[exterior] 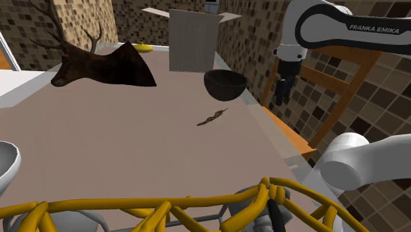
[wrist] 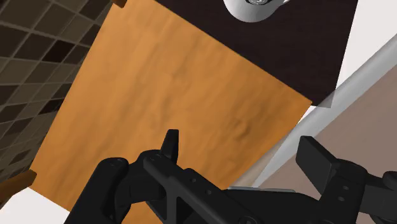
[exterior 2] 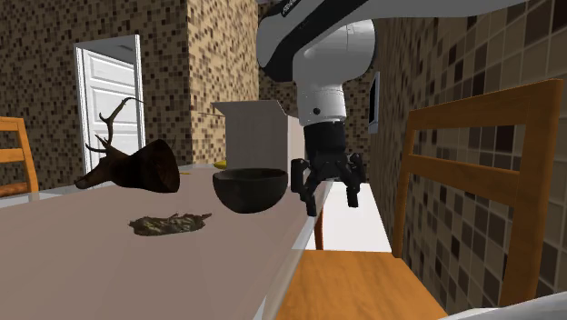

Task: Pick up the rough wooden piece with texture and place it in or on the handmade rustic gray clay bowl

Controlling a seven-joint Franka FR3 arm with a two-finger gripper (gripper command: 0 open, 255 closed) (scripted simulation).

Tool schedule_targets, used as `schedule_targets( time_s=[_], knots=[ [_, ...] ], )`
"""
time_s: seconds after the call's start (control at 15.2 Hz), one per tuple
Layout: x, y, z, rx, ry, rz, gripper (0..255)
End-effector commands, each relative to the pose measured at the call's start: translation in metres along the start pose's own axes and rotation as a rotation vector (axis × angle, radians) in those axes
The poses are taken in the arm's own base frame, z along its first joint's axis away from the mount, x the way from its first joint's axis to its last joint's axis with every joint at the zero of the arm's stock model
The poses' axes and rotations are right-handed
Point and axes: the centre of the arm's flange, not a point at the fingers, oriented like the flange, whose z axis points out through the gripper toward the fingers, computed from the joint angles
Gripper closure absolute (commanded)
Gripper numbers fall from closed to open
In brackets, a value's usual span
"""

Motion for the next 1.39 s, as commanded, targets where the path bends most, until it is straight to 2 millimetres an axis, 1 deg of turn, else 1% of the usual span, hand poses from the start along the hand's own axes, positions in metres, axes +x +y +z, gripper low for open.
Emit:
schedule_targets(
  time_s=[0.0, 0.33, 0.66, 0.99, 1.32],
  knots=[
    [0.0, 0.0, 0.0, 0.0, 0.0, 0.0, 0],
    [-0.015, -0.048, 0.008, 0.12, 0.045, 0.273, 0],
    [-0.015, -0.098, 0.01, 0.239, 0.09, 0.546, 0],
    [-0.003, -0.147, 0.006, 0.359, 0.135, 0.819, 0],
    [0.022, -0.19, -0.004, 0.479, 0.18, 1.091, 0]
  ],
)
